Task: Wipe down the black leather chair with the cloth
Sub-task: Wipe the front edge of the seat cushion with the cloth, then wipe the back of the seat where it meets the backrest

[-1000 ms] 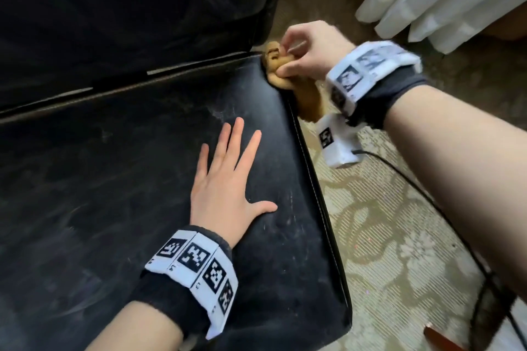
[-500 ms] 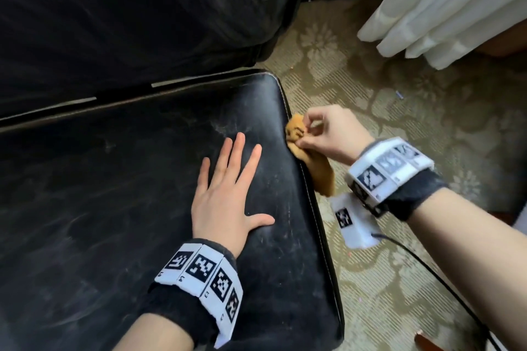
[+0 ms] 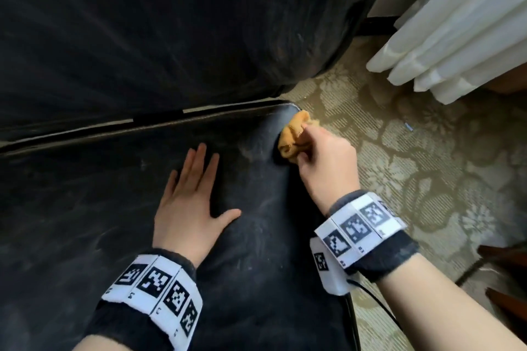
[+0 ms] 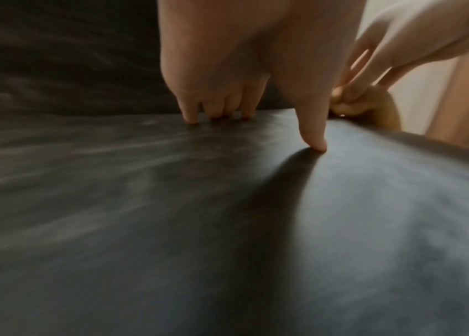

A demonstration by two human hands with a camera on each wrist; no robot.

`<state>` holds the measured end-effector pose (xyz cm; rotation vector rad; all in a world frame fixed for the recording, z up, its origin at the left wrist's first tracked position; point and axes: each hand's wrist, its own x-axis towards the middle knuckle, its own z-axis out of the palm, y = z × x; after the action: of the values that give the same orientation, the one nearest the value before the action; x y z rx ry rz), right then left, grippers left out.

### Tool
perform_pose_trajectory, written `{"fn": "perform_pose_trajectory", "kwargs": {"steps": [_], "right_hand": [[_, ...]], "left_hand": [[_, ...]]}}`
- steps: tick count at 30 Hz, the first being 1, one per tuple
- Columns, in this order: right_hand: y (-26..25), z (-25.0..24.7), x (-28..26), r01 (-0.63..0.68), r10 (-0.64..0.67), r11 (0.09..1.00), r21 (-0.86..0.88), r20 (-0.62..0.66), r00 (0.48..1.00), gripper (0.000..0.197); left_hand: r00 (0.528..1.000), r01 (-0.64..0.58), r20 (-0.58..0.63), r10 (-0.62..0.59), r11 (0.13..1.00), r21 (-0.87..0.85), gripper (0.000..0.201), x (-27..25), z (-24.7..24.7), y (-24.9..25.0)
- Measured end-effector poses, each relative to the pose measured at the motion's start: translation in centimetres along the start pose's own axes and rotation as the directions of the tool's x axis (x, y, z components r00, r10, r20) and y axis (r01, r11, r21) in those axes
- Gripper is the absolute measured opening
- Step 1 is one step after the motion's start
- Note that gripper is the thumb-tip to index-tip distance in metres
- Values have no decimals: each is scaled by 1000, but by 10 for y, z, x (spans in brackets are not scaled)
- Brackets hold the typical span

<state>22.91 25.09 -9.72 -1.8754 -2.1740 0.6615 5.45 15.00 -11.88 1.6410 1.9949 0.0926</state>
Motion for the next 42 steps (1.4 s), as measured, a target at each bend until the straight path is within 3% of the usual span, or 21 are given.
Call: {"fn": "perform_pose_trajectory", "kwargs": {"steps": [2,4,8,13,18,23,26,27,31,34,39,40,42], "right_hand": [[-11,1,17,-16,16,1000,6,-17,1000,32],[-24,11,36,-43,43,999,4,49,998,40],[-45,21,41,-74,91,990,-122,142,986,51],[-57,18,-2,187,-149,966,-179,209,966,43],[-60,16,36,-45,84,974,-223,169,982,31],[-88,47,22,21,63,958,-286,280,958,41],[-92,45,6,235,-127,950,-205,434,892,43],[-90,39,10,252,-151,952,-176,446,882,42],[-78,23,41,16,29,973,-231,189,982,26],[-98,41,31,50,36,960,-276,299,954,38],[-129,49,14,256,-189,964,-68,499,846,37],[-129,45,21,258,-198,965,-54,497,845,35],[-127,36,35,199,-144,975,-100,396,907,32]], "left_hand": [[998,37,-46,-37,999,11,93,-7,-6,-19],[994,93,-57,-91,995,27,99,-15,-13,-39],[989,141,36,-142,990,21,104,-25,-21,-66],[991,128,32,-128,992,-5,102,-23,-23,-64],[995,97,21,-97,994,-42,98,-26,-24,-71],[997,83,12,-83,996,-41,97,-31,-19,-75],[997,79,20,-79,996,-41,97,-30,-20,-76],[997,75,21,-75,996,-45,97,-30,-20,-78],[998,60,-1,-60,995,-81,98,-30,-18,-78],[998,61,-6,-62,995,-77,100,-28,-13,-79],[999,50,9,-49,996,-78,101,-29,-17,-83],[998,66,4,-66,994,-82,103,-30,-20,-87],[987,157,-22,-160,983,-96,111,-31,-28,-98]]}}
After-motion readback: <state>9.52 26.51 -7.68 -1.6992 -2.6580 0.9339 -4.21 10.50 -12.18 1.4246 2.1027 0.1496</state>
